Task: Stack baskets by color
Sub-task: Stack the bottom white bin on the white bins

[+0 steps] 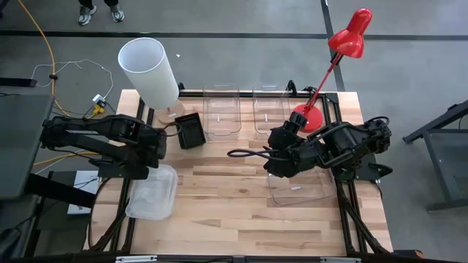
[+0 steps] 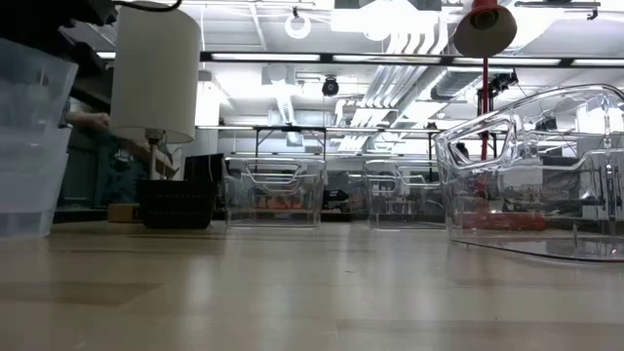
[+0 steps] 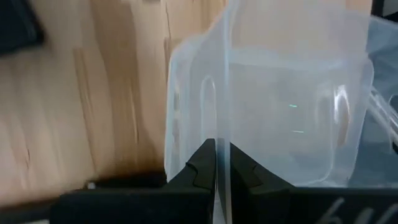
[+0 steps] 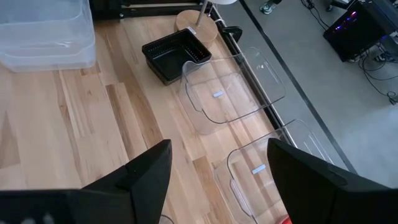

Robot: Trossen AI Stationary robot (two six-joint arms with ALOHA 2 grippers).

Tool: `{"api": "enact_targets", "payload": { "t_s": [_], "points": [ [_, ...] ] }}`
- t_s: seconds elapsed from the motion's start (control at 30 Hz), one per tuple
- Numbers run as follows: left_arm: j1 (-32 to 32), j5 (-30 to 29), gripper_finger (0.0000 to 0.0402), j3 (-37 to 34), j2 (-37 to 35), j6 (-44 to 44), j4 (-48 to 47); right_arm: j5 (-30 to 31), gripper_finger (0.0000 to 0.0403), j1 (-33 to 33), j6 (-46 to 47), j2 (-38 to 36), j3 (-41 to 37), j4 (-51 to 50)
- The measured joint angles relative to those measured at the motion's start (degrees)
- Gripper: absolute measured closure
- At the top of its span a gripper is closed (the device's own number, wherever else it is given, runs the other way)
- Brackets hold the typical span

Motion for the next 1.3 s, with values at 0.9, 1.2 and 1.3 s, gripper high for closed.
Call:
{"api": "enact_targets", "payload": {
  "t_s": [0.9, 1.2, 1.3],
  "points": [
    [0.1, -6.4, 0.0382, -6.9, 0.0, 0.4, 16.2, 0.3, 0.0151, -0.3, 0.5, 0.0, 0.0, -0.2],
    [0.2, -7.5, 0.0272, -6.0, 0.0, -3.3, 15.8, 0.2, 0.0151, -1.0, 0.5, 0.0, 0.0, -0.2],
    [0.9, -9.5, 0.0232, -3.8, 0.0, -4.0, 15.7, 0.0, 0.0151, -1.4, 0.5, 0.0, 0.0, -0.2]
  ]
}}
